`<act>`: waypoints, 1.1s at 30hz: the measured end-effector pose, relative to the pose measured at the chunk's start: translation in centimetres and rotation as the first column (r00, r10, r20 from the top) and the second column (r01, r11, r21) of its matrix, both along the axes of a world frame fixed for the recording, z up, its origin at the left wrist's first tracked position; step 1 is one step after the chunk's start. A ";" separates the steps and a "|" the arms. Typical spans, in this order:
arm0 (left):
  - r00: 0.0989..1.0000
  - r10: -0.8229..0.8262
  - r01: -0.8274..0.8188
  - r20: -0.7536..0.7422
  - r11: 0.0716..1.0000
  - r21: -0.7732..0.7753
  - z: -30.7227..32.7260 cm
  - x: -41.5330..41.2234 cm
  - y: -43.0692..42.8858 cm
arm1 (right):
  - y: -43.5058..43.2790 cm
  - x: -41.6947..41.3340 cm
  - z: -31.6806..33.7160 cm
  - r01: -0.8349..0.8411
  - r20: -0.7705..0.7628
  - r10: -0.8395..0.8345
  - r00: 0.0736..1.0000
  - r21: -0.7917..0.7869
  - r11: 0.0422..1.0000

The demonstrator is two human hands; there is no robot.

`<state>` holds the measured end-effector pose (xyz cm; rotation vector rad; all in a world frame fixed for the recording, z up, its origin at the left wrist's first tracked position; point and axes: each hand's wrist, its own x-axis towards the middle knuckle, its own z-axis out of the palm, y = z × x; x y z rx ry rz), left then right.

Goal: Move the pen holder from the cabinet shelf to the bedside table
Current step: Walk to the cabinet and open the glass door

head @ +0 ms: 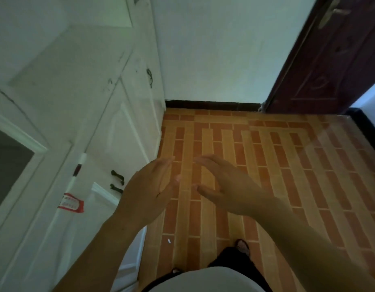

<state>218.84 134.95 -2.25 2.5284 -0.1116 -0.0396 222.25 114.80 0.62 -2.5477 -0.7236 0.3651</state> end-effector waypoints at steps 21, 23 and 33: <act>0.655 0.747 -0.755 0.111 0.644 0.124 3.6 7.8 -1.4 | 8.8 23.2 1.5 -0.780 0.119 0.772 0.624 0.153 0.607; 0.605 0.784 -0.796 0.138 0.589 0.141 4.4 7.2 -1.4 | 9.8 23.4 2.3 -0.824 0.139 0.814 0.564 0.158 0.544; 0.443 0.856 -0.888 0.267 0.378 0.261 10.1 3.8 -0.2 | 15.0 21.5 6.3 -0.902 0.216 0.885 0.413 0.234 0.364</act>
